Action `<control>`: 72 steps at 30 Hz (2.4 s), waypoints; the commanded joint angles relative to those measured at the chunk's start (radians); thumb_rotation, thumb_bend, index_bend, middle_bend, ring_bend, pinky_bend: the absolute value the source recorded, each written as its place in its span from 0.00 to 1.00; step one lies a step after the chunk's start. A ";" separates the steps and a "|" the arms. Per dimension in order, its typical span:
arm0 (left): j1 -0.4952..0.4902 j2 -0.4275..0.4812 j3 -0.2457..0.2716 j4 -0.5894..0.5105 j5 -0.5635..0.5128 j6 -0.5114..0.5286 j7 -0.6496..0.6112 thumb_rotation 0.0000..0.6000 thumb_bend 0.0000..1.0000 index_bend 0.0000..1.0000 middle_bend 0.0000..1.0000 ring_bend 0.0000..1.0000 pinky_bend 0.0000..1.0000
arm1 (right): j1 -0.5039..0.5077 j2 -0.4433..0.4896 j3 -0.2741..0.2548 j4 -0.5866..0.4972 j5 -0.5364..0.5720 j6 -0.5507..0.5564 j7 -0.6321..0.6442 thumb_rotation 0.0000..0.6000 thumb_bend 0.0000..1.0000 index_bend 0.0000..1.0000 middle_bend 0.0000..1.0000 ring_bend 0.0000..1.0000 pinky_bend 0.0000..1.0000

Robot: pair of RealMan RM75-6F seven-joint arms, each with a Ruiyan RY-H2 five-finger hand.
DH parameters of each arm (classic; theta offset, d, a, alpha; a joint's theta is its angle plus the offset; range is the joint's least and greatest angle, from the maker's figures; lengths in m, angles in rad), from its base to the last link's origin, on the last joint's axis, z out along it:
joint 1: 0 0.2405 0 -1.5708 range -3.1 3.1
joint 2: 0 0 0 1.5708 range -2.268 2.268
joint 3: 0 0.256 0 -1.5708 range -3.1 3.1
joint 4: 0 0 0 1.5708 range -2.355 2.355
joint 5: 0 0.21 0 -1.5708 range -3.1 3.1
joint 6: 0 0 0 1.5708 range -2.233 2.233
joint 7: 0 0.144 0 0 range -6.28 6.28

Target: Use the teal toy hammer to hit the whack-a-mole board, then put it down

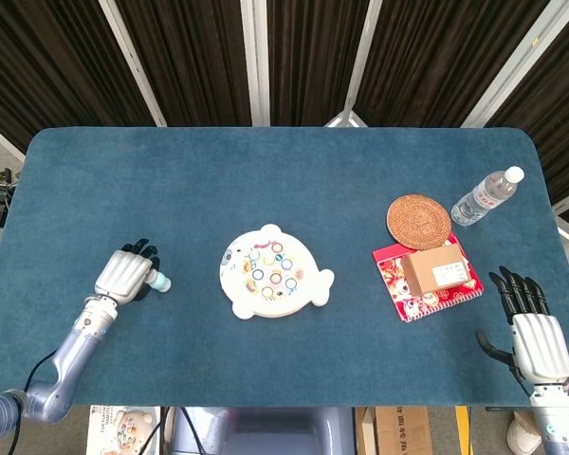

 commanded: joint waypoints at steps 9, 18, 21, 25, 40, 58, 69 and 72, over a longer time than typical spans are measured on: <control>0.001 -0.003 0.004 0.011 0.001 0.010 -0.011 1.00 0.48 0.50 0.24 0.13 0.28 | 0.000 -0.001 0.000 0.000 0.000 0.000 -0.002 1.00 0.30 0.00 0.00 0.00 0.00; -0.002 -0.003 0.007 0.014 -0.002 0.009 -0.015 1.00 0.54 0.52 0.26 0.15 0.29 | -0.001 -0.002 0.000 -0.001 0.002 0.000 -0.006 1.00 0.30 0.00 0.00 0.00 0.00; -0.001 -0.006 0.009 0.015 -0.001 0.011 -0.016 1.00 0.57 0.54 0.29 0.18 0.32 | -0.001 -0.002 0.000 -0.001 0.002 0.000 -0.006 1.00 0.30 0.00 0.00 0.00 0.00; 0.001 -0.011 0.008 0.021 0.004 0.023 -0.022 1.00 0.60 0.58 0.36 0.26 0.40 | -0.001 -0.002 0.000 0.000 0.003 0.000 -0.006 1.00 0.30 0.00 0.00 0.00 0.00; 0.013 -0.025 -0.008 0.045 0.067 0.107 -0.087 1.00 0.62 0.68 0.56 0.48 0.61 | -0.002 -0.002 -0.001 -0.001 0.001 0.001 -0.007 1.00 0.30 0.00 0.00 0.00 0.00; -0.072 0.021 -0.104 -0.081 0.059 0.093 -0.029 1.00 0.63 0.71 0.59 0.51 0.64 | 0.000 0.005 0.000 -0.016 0.010 -0.010 0.014 1.00 0.30 0.00 0.00 0.00 0.00; -0.276 0.022 -0.248 -0.161 -0.152 -0.057 0.193 1.00 0.63 0.71 0.59 0.51 0.64 | 0.016 0.008 0.009 -0.031 0.054 -0.063 0.044 1.00 0.30 0.00 0.00 0.00 0.00; -0.333 -0.009 -0.264 -0.153 -0.222 -0.082 0.255 1.00 0.63 0.71 0.59 0.51 0.64 | 0.022 0.008 0.010 -0.036 0.065 -0.079 0.049 1.00 0.30 0.00 0.00 0.00 0.00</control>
